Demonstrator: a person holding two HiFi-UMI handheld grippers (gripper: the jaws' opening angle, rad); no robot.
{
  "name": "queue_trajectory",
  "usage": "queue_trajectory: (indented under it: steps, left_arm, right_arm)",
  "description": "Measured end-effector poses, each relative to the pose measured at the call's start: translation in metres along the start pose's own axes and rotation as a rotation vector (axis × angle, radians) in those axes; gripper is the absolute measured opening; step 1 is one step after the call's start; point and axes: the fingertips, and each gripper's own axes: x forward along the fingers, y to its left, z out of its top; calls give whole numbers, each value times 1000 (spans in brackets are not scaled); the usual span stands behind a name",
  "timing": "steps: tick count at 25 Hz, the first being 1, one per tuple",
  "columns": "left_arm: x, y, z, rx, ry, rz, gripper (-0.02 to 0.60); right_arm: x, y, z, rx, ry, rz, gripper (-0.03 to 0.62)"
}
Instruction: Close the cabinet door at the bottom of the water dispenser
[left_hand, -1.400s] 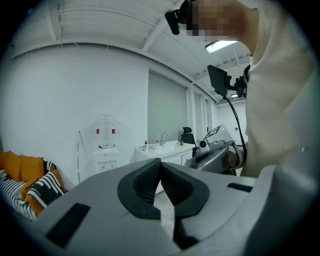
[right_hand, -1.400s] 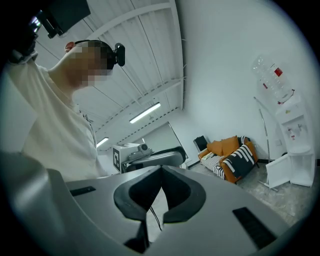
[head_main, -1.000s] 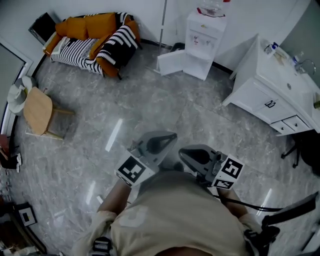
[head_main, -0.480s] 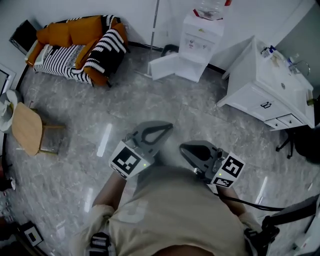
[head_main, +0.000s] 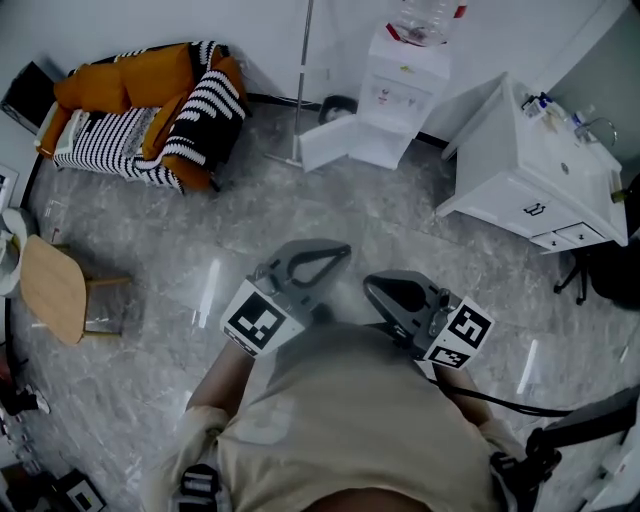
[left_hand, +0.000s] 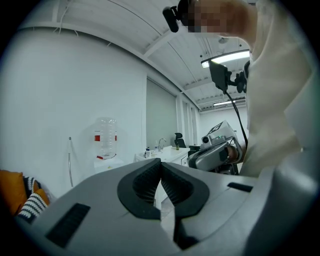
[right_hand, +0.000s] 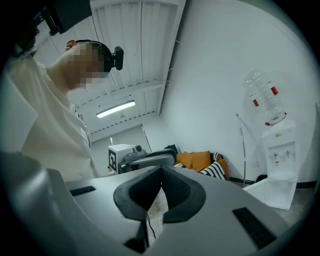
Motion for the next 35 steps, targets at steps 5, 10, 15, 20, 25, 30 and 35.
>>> queue_trajectory:
  steps: [5, 10, 15, 20, 25, 30, 35]
  left_arm:
    - [-20, 27, -12, -34, -6, 19, -8]
    - [-18, 36, -20, -85, -2, 14, -8]
    - [0, 42, -21, -69, 14, -24, -6]
    - [32, 53, -21, -57, 53, -39, -6]
    - [72, 69, -19, -46, 103, -51, -6]
    - [122, 82, -15, -33, 148, -48, -8]
    - [175, 93, -6, -10, 184, -29, -6]
  right_arm:
    - [33, 0, -8, -10, 54, 21, 15]
    - [39, -8, -12, 26, 60, 4, 15]
    - [37, -25, -8, 67, 33, -7, 15]
    - [29, -57, -1, 109, -6, -14, 15]
    - [22, -94, 13, 133, -29, 17, 15]
    - [0, -142, 27, 151, -58, 27, 15]
    - [-26, -185, 48, 154, -76, 55, 15]
